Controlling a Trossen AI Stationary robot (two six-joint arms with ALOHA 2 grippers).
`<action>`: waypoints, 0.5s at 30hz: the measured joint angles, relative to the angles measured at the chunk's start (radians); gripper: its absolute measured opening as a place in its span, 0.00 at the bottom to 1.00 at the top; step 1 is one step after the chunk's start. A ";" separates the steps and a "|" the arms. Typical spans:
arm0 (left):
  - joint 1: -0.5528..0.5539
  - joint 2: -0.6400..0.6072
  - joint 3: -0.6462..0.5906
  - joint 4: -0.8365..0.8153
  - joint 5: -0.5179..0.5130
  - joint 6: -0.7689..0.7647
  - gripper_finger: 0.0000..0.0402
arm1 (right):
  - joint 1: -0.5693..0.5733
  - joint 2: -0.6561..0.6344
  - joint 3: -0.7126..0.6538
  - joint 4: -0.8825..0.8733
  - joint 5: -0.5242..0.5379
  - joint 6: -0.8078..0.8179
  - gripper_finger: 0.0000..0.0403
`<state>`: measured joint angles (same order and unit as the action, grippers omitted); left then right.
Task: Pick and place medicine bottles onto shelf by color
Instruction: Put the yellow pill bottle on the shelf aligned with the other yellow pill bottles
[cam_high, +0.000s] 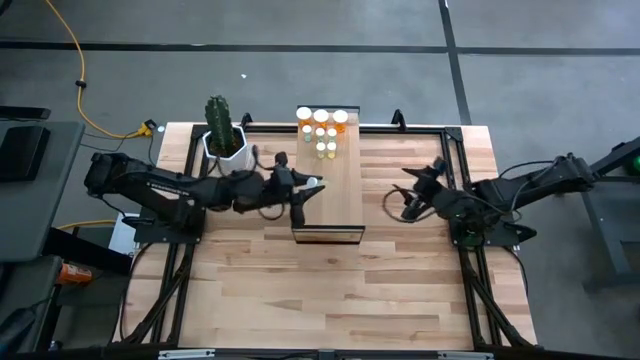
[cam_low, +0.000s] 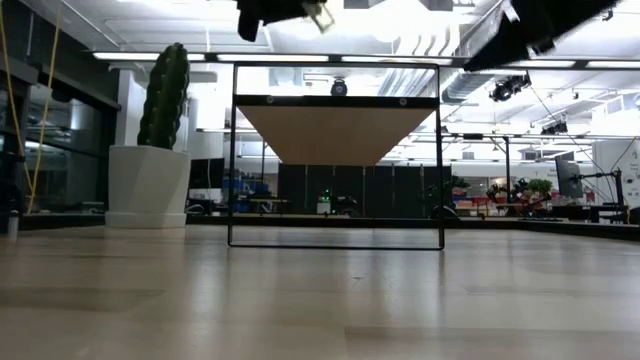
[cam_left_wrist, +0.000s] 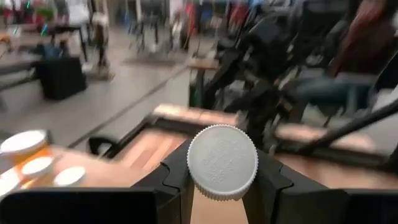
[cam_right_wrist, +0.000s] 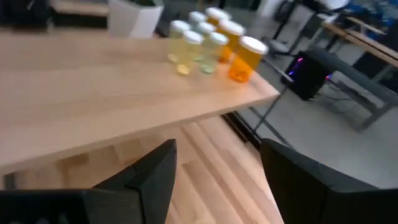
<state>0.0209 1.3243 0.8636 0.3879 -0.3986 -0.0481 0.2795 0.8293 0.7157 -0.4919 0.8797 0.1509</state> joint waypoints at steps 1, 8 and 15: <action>0.008 0.000 0.029 -0.071 -0.002 -0.001 0.22 | 0.009 -0.038 -0.054 0.049 0.029 0.010 0.56; 0.082 0.000 0.126 -0.346 -0.007 -0.012 0.23 | 0.013 -0.184 -0.337 0.481 0.034 -0.045 0.56; 0.184 0.000 0.134 -0.506 0.006 -0.081 0.23 | -0.013 -0.188 -0.437 0.692 0.031 -0.077 0.56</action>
<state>0.2044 1.3239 0.9974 -0.1185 -0.3931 -0.1288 0.2664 0.6415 0.2785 0.2003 0.9108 0.0740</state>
